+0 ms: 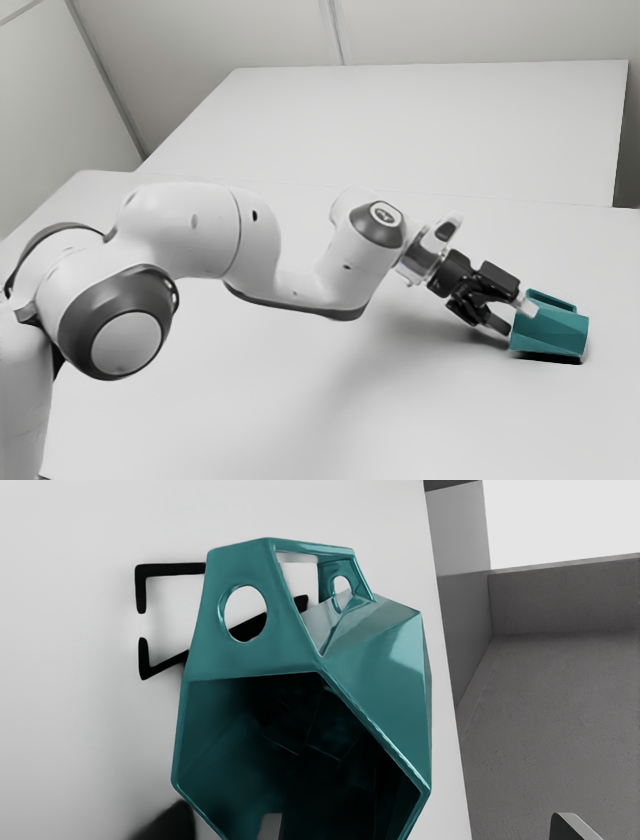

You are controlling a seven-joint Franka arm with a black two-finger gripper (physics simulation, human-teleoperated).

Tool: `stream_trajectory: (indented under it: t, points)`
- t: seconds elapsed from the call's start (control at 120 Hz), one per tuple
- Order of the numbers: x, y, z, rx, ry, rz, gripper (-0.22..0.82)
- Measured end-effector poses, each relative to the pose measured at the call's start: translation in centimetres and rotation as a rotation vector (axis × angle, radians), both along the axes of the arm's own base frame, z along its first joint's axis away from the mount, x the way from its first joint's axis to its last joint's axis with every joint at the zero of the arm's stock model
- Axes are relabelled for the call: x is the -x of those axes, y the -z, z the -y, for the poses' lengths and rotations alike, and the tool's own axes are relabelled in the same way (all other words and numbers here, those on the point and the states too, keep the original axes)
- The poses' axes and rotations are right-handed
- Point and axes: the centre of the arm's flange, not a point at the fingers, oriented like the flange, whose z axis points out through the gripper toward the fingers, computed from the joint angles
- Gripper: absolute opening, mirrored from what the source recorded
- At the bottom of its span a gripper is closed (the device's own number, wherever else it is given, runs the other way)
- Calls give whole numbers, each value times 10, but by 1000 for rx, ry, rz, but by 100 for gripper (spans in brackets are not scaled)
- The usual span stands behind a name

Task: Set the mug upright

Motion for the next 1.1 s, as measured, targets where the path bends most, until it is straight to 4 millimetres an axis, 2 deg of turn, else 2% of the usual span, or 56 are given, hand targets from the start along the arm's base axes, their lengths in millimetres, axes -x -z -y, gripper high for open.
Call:
stream_trajectory:
  t: [0.392, 0.492, 0.7, 0.967, 1.1]
  points:
    - [3, 11, 16, 74, -20, -3, 57]
    - [4, 13, 19, 83, -15, 7, 54]
    - [5, 14, 21, 95, -9, 24, 33]
    - [5, 13, 21, 100, -2, 45, 0]
    - [4, 10, 21, 102, 0, 56, -9]
